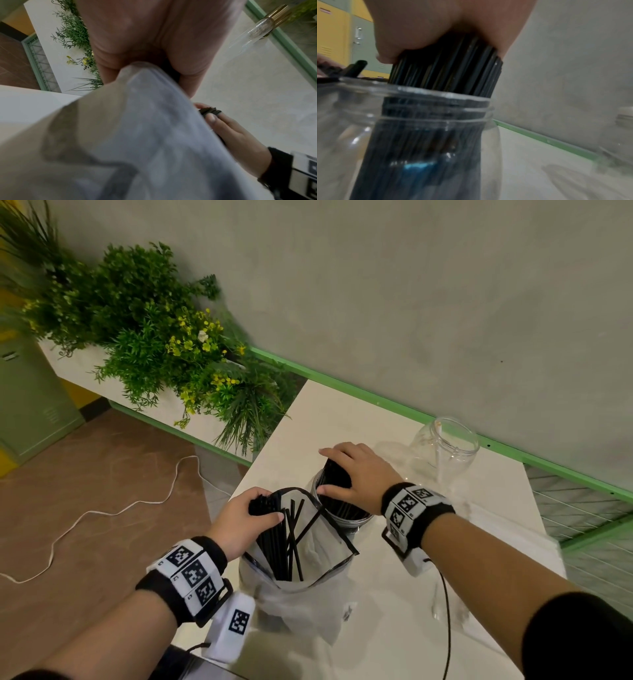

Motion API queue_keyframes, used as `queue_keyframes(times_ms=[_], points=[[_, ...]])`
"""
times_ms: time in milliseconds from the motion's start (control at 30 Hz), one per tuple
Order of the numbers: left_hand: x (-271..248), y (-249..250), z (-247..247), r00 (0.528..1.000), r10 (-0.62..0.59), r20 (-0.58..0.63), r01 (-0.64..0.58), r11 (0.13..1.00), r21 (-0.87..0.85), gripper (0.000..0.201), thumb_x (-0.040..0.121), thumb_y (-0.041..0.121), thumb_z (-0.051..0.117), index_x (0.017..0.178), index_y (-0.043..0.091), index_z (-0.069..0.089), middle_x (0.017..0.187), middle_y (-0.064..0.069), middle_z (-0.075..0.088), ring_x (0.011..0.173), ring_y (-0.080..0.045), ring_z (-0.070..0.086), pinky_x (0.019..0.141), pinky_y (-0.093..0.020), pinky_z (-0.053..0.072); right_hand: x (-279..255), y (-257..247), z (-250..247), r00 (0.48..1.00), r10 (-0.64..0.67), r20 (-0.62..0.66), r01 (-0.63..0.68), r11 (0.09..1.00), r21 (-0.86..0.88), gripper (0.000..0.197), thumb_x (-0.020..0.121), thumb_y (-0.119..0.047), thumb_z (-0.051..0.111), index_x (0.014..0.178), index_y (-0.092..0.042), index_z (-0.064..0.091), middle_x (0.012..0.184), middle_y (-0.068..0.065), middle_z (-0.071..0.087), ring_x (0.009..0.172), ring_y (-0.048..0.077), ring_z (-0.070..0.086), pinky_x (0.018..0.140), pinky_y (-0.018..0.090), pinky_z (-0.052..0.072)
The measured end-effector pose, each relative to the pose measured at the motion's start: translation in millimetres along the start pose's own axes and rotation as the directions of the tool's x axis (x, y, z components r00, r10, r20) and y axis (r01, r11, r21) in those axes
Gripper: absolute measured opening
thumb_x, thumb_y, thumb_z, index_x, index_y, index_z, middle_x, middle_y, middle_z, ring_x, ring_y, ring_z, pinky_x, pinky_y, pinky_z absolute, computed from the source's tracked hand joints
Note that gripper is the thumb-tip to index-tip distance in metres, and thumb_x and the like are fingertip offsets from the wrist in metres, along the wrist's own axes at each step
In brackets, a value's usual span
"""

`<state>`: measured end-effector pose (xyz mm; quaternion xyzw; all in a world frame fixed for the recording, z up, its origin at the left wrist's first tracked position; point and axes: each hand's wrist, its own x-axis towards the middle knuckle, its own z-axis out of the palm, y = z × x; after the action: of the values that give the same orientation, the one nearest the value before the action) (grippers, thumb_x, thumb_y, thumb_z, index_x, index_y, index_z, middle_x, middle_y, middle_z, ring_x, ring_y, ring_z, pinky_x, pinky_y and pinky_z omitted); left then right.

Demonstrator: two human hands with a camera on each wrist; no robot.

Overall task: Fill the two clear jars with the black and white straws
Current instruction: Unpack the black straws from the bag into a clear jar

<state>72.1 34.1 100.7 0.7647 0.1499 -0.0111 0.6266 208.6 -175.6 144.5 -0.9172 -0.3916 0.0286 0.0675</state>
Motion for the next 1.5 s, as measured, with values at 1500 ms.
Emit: queue_keyframes(times_ms=[1500], points=[[-5.2,-8.0,-3.5,1.000,0.011,-0.006,-0.011,1.000,-0.023,0.016,0.081,0.011,0.072,0.092,0.017,0.063,0.087,-0.002,0.065,0.081,-0.017,0.062,0.072,-0.024,0.050,-41.9,-38.3,-18.7,0.946,-0.089,-0.311,0.084,0.996,-0.027,0.041,0.094,-0.045,0.042,0.122,-0.021,0.058,0.124,0.003,0.054,0.115,0.025,0.041,0.096,0.039,0.036]])
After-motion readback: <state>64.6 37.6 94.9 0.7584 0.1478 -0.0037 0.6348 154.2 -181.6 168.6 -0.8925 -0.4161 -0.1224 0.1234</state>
